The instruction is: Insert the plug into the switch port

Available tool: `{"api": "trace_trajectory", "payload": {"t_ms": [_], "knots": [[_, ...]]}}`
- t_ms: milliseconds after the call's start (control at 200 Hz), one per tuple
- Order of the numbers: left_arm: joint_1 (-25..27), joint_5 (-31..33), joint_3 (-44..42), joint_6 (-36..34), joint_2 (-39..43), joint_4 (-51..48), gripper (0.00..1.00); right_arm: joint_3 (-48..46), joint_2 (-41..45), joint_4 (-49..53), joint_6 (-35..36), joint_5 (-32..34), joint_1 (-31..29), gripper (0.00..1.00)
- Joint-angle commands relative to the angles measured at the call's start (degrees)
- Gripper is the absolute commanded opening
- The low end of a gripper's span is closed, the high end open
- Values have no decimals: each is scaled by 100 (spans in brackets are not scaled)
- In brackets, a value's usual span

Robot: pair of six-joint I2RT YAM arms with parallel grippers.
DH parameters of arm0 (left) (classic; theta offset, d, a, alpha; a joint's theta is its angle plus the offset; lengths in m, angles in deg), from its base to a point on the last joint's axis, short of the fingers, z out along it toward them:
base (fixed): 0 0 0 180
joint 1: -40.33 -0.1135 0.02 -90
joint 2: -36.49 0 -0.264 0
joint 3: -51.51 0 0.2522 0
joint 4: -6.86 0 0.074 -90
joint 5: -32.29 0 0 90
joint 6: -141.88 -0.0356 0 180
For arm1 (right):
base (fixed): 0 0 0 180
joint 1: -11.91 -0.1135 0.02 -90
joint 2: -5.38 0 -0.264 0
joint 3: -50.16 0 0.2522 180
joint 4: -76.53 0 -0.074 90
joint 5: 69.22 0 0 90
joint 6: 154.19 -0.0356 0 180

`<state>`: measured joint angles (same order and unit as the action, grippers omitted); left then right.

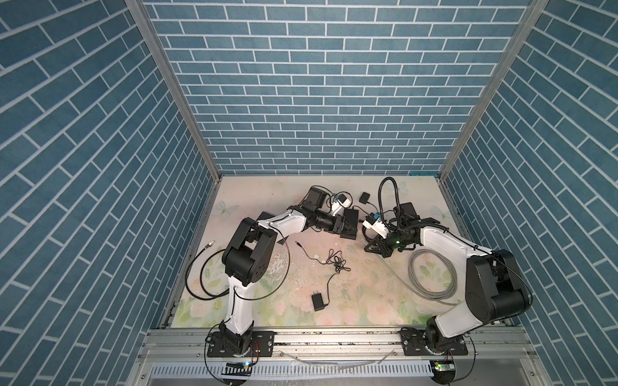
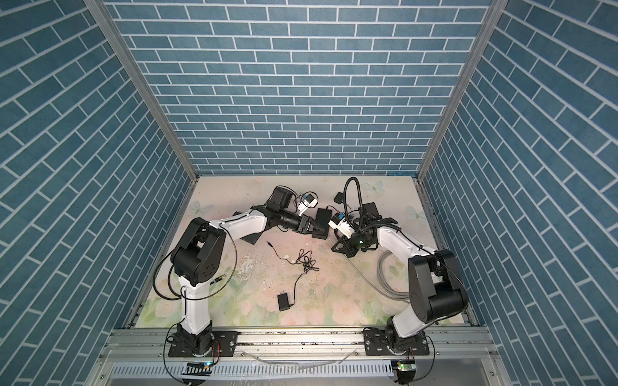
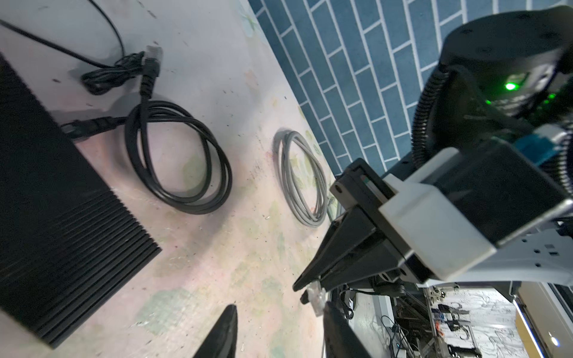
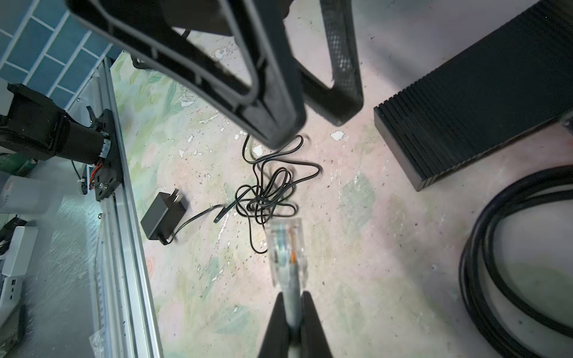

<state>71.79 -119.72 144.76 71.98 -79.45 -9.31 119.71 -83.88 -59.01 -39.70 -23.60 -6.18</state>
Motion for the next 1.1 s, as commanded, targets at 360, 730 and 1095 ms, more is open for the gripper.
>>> {"api": "trace_trajectory", "payload": {"t_ms": [360, 730, 1095], "knots": [[244, -146, -94, 301, 4, 189, 32, 237, -84, -40, 208, 101, -1, 0], [413, -29, -169, 1109, -163, 551, 27, 143, -12, -398, -6, 465, -10, 0], [431, 195, -23, 1390, -337, 526, 27, 72, 103, -438, -16, 496, -54, 0]]}}
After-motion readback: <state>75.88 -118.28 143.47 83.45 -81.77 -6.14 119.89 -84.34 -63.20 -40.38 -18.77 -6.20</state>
